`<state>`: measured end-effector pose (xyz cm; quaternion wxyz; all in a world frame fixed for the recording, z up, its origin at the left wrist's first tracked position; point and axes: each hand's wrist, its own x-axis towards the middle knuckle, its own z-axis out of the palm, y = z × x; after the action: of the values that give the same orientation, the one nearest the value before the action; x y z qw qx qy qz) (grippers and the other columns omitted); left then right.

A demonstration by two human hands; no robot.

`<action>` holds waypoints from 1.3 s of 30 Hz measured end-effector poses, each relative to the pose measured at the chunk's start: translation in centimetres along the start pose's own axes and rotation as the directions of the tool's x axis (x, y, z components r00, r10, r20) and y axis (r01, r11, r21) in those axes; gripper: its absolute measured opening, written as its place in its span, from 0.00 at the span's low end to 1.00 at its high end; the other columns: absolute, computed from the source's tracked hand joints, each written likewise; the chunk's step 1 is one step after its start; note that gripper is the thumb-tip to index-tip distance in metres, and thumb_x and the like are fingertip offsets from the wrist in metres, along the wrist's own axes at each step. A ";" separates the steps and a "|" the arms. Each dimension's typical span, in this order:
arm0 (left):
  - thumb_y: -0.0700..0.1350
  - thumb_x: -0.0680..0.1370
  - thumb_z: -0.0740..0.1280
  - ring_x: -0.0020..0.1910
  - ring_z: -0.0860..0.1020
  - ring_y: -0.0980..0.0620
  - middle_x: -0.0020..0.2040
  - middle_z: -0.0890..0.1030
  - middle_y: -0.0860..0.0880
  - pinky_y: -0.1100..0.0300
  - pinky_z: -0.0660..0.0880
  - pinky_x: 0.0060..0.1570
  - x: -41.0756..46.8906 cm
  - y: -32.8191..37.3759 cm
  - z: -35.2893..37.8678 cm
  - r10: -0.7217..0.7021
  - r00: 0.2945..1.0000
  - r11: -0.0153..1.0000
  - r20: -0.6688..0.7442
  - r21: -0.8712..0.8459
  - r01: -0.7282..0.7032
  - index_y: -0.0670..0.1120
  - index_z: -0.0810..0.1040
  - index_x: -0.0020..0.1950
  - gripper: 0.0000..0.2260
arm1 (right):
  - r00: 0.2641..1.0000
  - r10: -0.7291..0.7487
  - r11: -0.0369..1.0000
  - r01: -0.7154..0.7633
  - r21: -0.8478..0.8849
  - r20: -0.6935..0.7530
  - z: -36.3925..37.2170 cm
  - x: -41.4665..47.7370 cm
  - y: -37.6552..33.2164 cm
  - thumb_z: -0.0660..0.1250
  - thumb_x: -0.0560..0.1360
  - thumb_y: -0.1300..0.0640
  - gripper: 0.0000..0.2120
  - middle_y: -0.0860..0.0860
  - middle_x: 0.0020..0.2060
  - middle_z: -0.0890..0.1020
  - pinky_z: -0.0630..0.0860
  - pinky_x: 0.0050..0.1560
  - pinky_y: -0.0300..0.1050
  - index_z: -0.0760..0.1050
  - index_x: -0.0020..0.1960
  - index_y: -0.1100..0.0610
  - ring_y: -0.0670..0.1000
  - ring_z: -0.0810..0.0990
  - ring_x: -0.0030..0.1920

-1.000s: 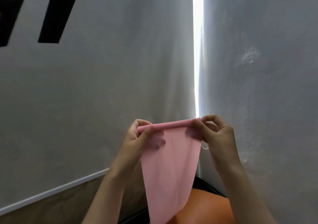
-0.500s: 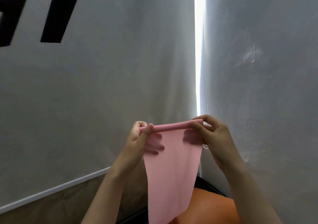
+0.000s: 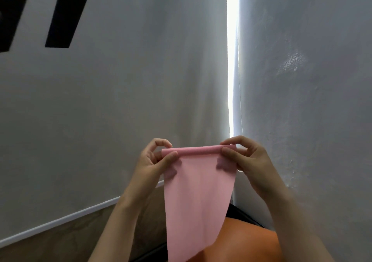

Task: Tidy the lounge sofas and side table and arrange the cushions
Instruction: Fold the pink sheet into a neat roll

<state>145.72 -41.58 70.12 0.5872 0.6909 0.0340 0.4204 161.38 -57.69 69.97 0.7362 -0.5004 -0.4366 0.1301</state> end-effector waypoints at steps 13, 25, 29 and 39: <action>0.36 0.68 0.74 0.34 0.80 0.56 0.36 0.83 0.49 0.65 0.78 0.32 0.1 -0.5 -0.8 -0.044 0.999 0.997 0.006 -0.064 0.045 0.52 0.84 0.39 0.10 | 0.998 0.043 0.995 -0.047 0.084 0.047 -0.5 0.3 0.2 0.73 0.63 0.62 0.09 0.57 0.38 0.84 0.78 0.38 0.37 0.82 0.43 0.57 0.51 0.83 0.39; 0.36 0.69 0.73 0.38 0.82 0.56 0.38 0.84 0.49 0.66 0.78 0.38 0.1 -1.2 -0.9 -0.042 0.998 0.997 -0.042 0.057 0.044 0.43 0.80 0.53 0.14 | 0.999 0.050 0.987 -0.047 -0.157 0.017 -0.8 0.5 1.1 0.74 0.69 0.66 0.11 0.52 0.42 0.86 0.78 0.44 0.36 0.81 0.49 0.56 0.47 0.84 0.45; 0.36 0.67 0.73 0.40 0.81 0.58 0.39 0.84 0.51 0.66 0.77 0.39 0.3 -1.7 -1.4 -0.015 0.999 0.994 -0.028 0.110 0.018 0.42 0.82 0.47 0.10 | 0.997 0.049 0.977 -0.035 -0.211 0.064 -1.0 0.5 1.3 0.72 0.70 0.68 0.13 0.49 0.44 0.86 0.78 0.49 0.36 0.83 0.49 0.53 0.46 0.84 0.48; 0.41 0.73 0.66 0.40 0.84 0.44 0.43 0.84 0.38 0.57 0.81 0.39 -0.1 -1.5 -1.2 -0.152 0.983 0.984 0.104 -0.078 0.160 0.43 0.70 0.50 0.09 | 0.985 0.070 0.997 -0.064 -0.041 0.157 -0.1 0.6 1.3 0.67 0.73 0.66 0.05 0.62 0.42 0.85 0.83 0.44 0.48 0.76 0.49 0.61 0.61 0.85 0.42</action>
<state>145.59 -40.21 68.81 0.6487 0.6798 0.0411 0.3397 162.17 -56.77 69.17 0.6852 -0.5160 -0.4791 0.1863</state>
